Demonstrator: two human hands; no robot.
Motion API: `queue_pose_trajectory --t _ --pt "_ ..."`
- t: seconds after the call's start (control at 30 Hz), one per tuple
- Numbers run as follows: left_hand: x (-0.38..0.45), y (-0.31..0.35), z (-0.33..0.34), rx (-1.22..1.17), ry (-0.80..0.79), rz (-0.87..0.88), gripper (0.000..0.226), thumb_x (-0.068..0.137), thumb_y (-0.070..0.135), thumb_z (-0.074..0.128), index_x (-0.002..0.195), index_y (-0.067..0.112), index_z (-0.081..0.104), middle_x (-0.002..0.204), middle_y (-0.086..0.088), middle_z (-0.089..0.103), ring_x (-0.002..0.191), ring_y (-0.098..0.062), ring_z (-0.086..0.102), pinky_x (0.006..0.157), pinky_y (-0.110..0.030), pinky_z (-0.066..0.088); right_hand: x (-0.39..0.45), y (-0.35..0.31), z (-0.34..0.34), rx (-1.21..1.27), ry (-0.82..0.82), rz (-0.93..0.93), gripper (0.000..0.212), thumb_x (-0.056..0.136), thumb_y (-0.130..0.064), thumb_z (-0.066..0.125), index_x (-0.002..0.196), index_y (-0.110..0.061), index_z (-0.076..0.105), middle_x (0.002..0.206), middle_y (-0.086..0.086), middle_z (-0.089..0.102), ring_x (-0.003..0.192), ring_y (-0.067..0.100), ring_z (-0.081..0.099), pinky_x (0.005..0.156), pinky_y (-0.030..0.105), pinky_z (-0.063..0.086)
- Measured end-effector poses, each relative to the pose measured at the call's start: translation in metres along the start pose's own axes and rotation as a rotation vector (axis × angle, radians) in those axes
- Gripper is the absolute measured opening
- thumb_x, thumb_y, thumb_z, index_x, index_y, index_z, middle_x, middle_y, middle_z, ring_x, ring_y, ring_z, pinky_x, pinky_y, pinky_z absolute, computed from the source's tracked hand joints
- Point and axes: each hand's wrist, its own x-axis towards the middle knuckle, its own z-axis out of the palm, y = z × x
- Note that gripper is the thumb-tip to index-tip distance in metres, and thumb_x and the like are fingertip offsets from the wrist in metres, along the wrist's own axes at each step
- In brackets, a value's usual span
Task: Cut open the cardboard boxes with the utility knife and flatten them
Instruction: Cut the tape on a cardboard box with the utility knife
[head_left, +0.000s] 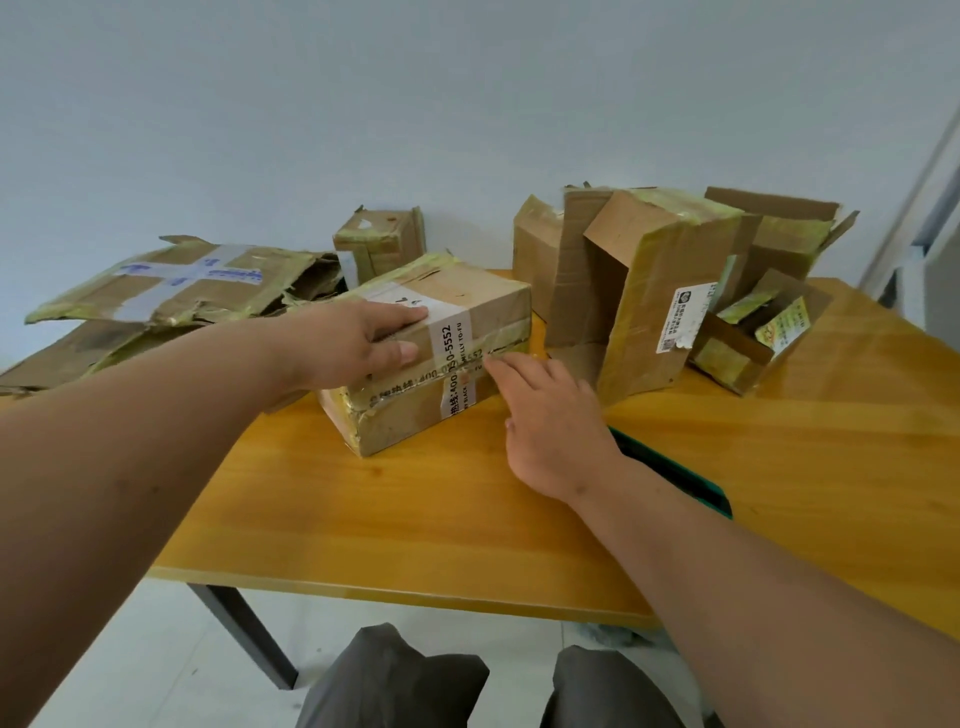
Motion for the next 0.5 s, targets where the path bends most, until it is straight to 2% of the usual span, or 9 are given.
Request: queue_pose_trajectory --t 0.2,0.33,0.5 --pt "0.005 -0.004 -0.008 -0.082 -0.058 -0.011 0.053 0.094 0.053 0.048 0.143 0.056 0.028 0.150 0.006 0.040 0.131 -0.022 0.042 0.107 -0.038 0.034 0.015 0.004 0.009 -0.044 -0.013 -0.018 0.074 0.093 -0.013 0.055 0.156 -0.028 0.019 0.159 -0.008 0.023 0.142 0.021 0.021 0.114 0.041 0.027" --pt "0.008 -0.004 -0.012 -0.075 -0.092 -0.003 0.054 0.093 0.054 0.048 0.143 0.056 0.028 0.149 0.005 0.042 0.129 -0.021 0.044 0.106 -0.037 0.032 0.027 0.005 0.006 -0.032 0.025 -0.034 0.067 0.089 -0.011 0.056 0.149 -0.028 0.032 0.148 -0.008 0.037 0.130 0.019 0.033 0.108 0.038 0.033" --pt "0.009 -0.003 -0.013 -0.078 -0.116 -0.007 0.053 0.095 0.052 0.046 0.144 0.054 0.028 0.147 0.003 0.045 0.127 -0.020 0.044 0.100 -0.034 0.031 0.029 0.009 0.001 -0.068 0.030 -0.083 0.050 0.092 -0.012 0.054 0.139 -0.027 0.047 0.132 -0.008 0.044 0.116 0.018 0.037 0.098 0.035 0.033"
